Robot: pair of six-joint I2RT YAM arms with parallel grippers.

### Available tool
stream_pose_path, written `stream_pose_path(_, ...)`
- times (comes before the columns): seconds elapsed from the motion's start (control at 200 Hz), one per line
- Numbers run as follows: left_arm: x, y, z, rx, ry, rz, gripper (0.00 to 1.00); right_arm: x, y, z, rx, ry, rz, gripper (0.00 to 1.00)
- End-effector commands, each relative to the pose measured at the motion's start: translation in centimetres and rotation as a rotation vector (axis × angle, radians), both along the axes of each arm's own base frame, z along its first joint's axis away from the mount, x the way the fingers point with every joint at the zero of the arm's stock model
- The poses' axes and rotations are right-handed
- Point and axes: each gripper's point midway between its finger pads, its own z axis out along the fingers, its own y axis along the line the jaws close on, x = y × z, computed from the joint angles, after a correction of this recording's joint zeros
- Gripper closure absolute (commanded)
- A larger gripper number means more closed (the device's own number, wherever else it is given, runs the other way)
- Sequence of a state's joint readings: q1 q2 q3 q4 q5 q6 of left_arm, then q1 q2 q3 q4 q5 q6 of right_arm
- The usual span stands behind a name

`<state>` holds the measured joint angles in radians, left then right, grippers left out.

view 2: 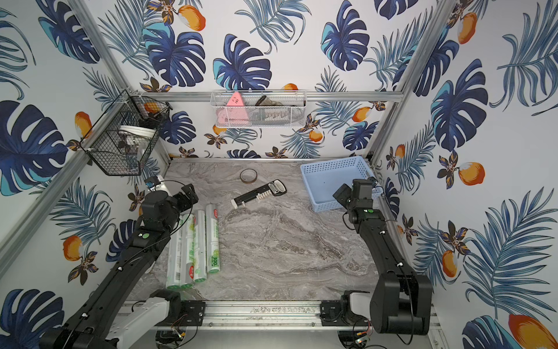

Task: Put the plastic wrap into the basket
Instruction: Move the basket to the center of the board.

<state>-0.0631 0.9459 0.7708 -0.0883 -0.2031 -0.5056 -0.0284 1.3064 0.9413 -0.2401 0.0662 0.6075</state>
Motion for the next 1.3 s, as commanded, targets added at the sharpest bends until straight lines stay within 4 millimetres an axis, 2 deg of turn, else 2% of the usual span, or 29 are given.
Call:
stream_pose_path(0.0, -0.9, -3.7, -1.7, -0.134, 0.096, -0.183, 0.01, -1.1, 1.6, -2.9, 0.134, 0.182, 0.009, 0.12)
stream_pose_path(0.085, -1.2, -5.0, -1.7, -0.187, 0.102, -0.24, 0.01, -0.3, 1.2, -4.2, 0.155, 0.265, -0.043, 0.15)
stream_pose_path(0.125, -1.5, -5.2, -1.9, -0.2, 0.115, -0.253, 0.01, -0.5, 0.9, -5.2, 0.156, 0.323, -0.072, 0.16)
stream_pose_path(0.145, -1.6, -5.3, -1.9, -0.2, 0.121, -0.259, 0.01, 0.0, 0.8, -4.8, 0.154, 0.321, -0.081, 0.16)
stream_pose_path(0.245, -2.5, -5.4, -2.5, -0.208, 0.153, -0.259, 0.01, 0.6, 0.3, -6.4, 0.158, 0.349, -0.124, 0.24)
stream_pose_path(0.465, -3.9, -5.4, -3.0, -0.184, 0.173, -0.273, 0.01, 2.1, -0.2, -8.4, 0.151, 0.359, -0.153, 0.29)
stream_pose_path(0.636, -3.9, -5.5, -3.0, -0.178, 0.179, -0.287, 0.01, 3.2, 0.0, -9.5, 0.158, 0.369, -0.139, 0.31)
stream_pose_path(0.841, -3.7, -5.7, -2.9, -0.176, 0.179, -0.294, 0.01, 3.6, -0.2, -10.4, 0.131, 0.401, -0.121, 0.34)
stream_pose_path(0.911, -3.6, -5.7, -3.2, -0.181, 0.187, -0.296, 0.01, 3.3, -0.3, -10.3, 0.121, 0.402, -0.123, 0.35)
stream_pose_path(0.956, -3.6, -5.7, -3.3, -0.182, 0.189, -0.296, 0.01, 3.0, -0.5, -10.3, 0.113, 0.398, -0.128, 0.42)
stream_pose_path(1.026, -3.6, -5.8, -3.5, -0.188, 0.193, -0.297, 0.01, 2.2, -1.1, -10.4, 0.081, 0.406, -0.149, 0.45)
stream_pose_path(1.101, -3.5, -5.9, -3.6, -0.191, 0.2, -0.299, 0.01, 1.4, -1.5, -10.5, 0.047, 0.419, -0.154, 0.53)
stream_pose_path(1.186, -3.5, -5.9, -3.6, -0.193, 0.204, -0.299, 0.01, 0.5, -1.8, -10.6, 0.023, 0.434, -0.153, 0.55)
stream_pose_path(1.221, -3.5, -5.9, -3.7, -0.193, 0.207, -0.299, 0.01, 0.5, -1.8, -10.2, 0.018, 0.425, -0.147, 0.61)
stream_pose_path(1.236, -3.5, -5.9, -3.6, -0.193, 0.208, -0.3, 0.01, -0.3, -1.8, -10.9, 0.014, 0.449, -0.146, 0.63)
stream_pose_path(1.296, -3.5, -5.9, -3.7, -0.195, 0.213, -0.301, 0.01, -1.2, -1.7, -11.2, 0.013, 0.456, -0.135, 0.66)
